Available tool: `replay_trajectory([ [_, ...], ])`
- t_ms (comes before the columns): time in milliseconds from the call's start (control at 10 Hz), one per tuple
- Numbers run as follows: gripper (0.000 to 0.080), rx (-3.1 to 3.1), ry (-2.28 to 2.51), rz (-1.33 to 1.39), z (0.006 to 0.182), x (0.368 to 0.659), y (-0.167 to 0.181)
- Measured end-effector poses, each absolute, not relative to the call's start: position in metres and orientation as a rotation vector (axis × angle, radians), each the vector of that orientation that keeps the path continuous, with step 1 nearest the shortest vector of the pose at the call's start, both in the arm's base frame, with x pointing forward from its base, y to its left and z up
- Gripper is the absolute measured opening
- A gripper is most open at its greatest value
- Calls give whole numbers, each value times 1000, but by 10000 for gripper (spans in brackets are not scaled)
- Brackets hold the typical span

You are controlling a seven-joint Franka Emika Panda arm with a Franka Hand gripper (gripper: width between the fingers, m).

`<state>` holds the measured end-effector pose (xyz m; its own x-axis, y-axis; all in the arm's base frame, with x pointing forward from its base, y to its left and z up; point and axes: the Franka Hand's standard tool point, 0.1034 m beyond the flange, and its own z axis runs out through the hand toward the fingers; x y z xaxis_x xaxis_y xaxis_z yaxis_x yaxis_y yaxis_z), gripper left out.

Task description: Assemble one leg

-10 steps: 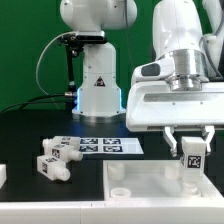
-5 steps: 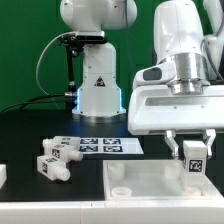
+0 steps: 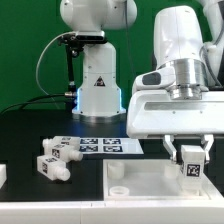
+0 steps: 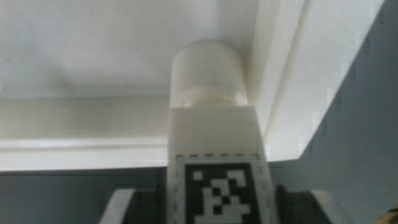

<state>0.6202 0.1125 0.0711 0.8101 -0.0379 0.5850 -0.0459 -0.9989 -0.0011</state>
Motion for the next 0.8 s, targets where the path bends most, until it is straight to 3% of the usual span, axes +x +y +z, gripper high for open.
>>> replay_trajectory([
  [100,286,2984,-69,947,70,619,113],
  [300,542,2991,-68,933,68,618,113],
  [400,620,3031,-70,869,66,617,116],
  [600,645,3165,-156,699,83,621,125],
  [800,649,3270,-170,351,81,626,128],
])
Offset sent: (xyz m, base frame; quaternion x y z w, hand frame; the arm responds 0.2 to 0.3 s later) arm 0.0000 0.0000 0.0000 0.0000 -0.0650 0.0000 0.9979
